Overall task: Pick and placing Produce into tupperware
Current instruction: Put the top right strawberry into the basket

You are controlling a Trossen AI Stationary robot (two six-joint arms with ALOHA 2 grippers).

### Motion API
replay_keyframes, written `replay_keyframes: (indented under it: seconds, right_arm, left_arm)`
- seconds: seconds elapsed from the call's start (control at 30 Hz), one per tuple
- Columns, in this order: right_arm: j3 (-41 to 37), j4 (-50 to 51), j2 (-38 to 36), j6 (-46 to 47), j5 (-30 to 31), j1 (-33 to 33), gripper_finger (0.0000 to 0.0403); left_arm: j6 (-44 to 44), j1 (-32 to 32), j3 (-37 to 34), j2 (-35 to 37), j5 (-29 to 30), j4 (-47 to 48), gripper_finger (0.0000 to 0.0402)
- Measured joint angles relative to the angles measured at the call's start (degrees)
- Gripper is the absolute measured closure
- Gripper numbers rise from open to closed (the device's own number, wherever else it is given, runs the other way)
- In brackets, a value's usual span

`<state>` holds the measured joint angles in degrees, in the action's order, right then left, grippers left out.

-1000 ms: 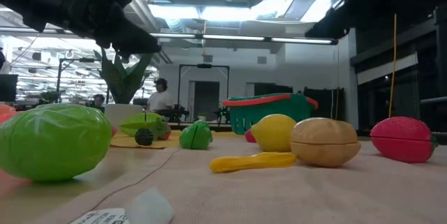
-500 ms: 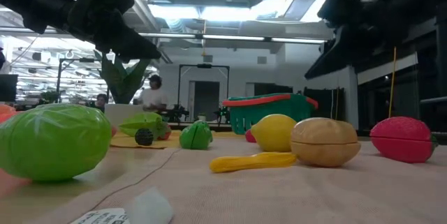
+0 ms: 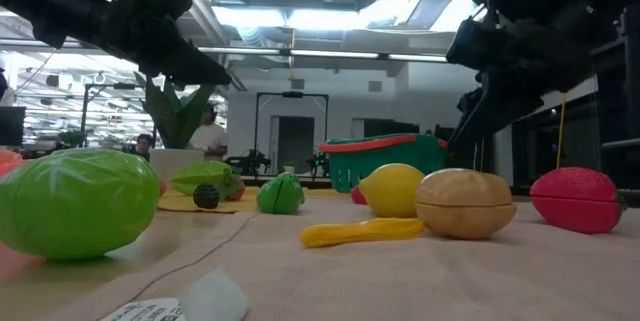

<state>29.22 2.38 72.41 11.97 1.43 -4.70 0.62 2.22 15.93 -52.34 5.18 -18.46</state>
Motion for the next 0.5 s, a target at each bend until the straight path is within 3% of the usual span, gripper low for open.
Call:
replay_keyframes:
  seconds: [0.23,0.5]
  right_arm:
    - [0.0,-2.3,3.4,0.0,-0.1,-2.8,0.0181]
    - [0.0,-2.4,6.1,2.8,0.3,-3.6,0.0178]
  left_arm:
    - [0.0,0.0,0.0,0.0,0.1,0.0,0.0237]
    - [0.0,0.1,0.0,0.0,0.2,0.0,0.0237]
